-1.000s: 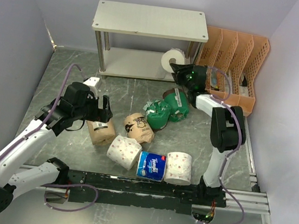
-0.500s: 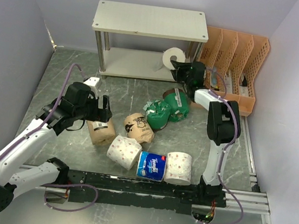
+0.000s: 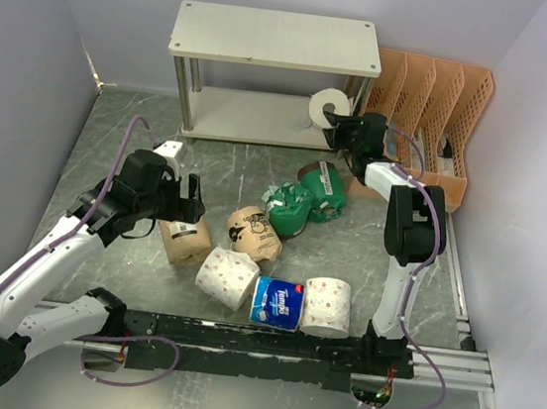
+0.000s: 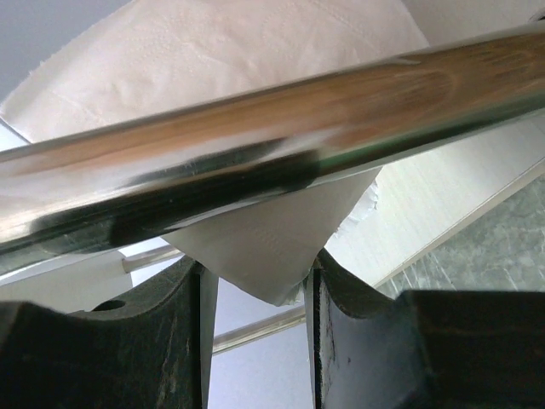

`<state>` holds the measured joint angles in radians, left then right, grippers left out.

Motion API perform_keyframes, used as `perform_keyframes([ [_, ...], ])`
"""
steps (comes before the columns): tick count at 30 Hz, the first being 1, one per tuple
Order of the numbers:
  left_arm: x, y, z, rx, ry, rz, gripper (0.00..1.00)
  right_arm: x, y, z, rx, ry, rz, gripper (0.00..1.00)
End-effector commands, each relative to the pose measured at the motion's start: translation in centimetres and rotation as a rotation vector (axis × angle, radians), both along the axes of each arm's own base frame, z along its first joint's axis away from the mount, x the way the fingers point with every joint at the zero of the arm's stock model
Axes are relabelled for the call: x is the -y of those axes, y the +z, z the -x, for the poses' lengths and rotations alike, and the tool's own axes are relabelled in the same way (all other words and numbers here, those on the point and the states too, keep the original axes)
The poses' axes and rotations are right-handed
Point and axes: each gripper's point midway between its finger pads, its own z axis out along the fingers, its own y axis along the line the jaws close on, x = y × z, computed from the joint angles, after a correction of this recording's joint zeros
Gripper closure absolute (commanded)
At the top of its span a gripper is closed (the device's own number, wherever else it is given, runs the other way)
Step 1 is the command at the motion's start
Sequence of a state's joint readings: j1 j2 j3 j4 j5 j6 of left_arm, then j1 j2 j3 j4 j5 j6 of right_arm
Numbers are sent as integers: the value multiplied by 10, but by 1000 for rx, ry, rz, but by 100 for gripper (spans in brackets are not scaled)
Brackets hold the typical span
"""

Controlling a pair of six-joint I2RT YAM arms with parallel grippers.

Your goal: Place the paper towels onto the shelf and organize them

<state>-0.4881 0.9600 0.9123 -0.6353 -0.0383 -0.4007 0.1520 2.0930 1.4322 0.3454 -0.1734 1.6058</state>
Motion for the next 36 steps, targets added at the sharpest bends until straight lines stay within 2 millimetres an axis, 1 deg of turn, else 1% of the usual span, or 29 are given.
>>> perform_keyframes([
  [1, 0, 5, -2, 10, 11, 0, 1, 3, 33, -8, 92, 7, -26, 70],
  [3, 0, 4, -2, 6, 11, -6, 1, 1, 37, -11, 108, 17, -23, 60],
  [6, -1, 3, -3, 3, 15, -13, 1, 0, 43, -13, 126, 27, -18, 50],
  [8, -2, 3, -3, 3, 20, -13, 1, 0, 51, -14, 147, 33, -10, 40],
  [9, -2, 4, -3, 6, 18, -10, 1, 1, 56, -14, 160, 35, -3, 27],
  [10, -1, 6, -3, 10, 11, -5, 1, 1, 60, -13, 176, 41, 4, 5],
  [11, 2, 8, -2, 14, -3, 5, 1, 0, 65, -13, 192, 47, 13, 1],
  [13, 4, 13, -1, 29, -20, 22, 1, -2, 70, -11, 211, 65, 20, 0],
  [14, 5, 18, 1, 44, -26, 34, 1, -3, 72, -7, 224, 77, 17, 0],
  [16, 5, 25, 2, 68, -36, 50, 1, -10, 76, 7, 248, 115, 24, 0],
  [17, 4, 32, 3, 91, -32, 58, 1, -16, 87, 21, 276, 141, 39, 0],
  [19, -3, 40, 4, 120, -1, 63, 1, -33, 90, 51, 296, 203, 103, 0],
  [22, -6, 53, 5, 153, 14, 77, 1, -56, 89, 104, 315, 266, 277, 0],
  [23, -8, 55, 5, 144, 28, 69, 1, -65, 88, 122, 317, 285, 344, 0],
  [25, -14, 54, 2, 109, 70, 40, 1, -74, 90, 152, 328, 293, 502, 0],
  [26, -12, 53, 2, 96, 61, 33, 1, -79, 98, 169, 354, 301, 579, 0],
  [27, -7, 52, 1, 89, 22, 27, 2, -84, 99, 184, 375, 321, 640, 0],
  [28, -1, 52, 1, 95, -38, 16, 2, -86, 100, 199, 393, 343, 673, 0],
  [29, 4, 52, 0, 101, -92, 6, 3, -84, 100, 213, 409, 349, 679, 0],
  [30, 7, 50, -1, 101, -133, -3, 3, -77, 96, 226, 416, 340, 668, 0],
  [31, 9, 48, -3, 94, -157, -5, 3, -73, 99, 237, 466, 326, 640, 0],
  [32, 9, 47, -5, 88, -169, -2, 3, -67, 92, 253, 507, 326, 626, 0],
  [33, 8, 48, -9, 87, -170, 9, 4, -64, 97, 264, 583, 324, 612, 0],
  [34, 9, 49, -11, 81, -180, 25, 4, -61, 103, 275, 638, 326, 610, 0],
  [36, 13, 49, -17, 59, -203, 58, 4, -57, 104, 284, 662, 345, 640, 0],
])
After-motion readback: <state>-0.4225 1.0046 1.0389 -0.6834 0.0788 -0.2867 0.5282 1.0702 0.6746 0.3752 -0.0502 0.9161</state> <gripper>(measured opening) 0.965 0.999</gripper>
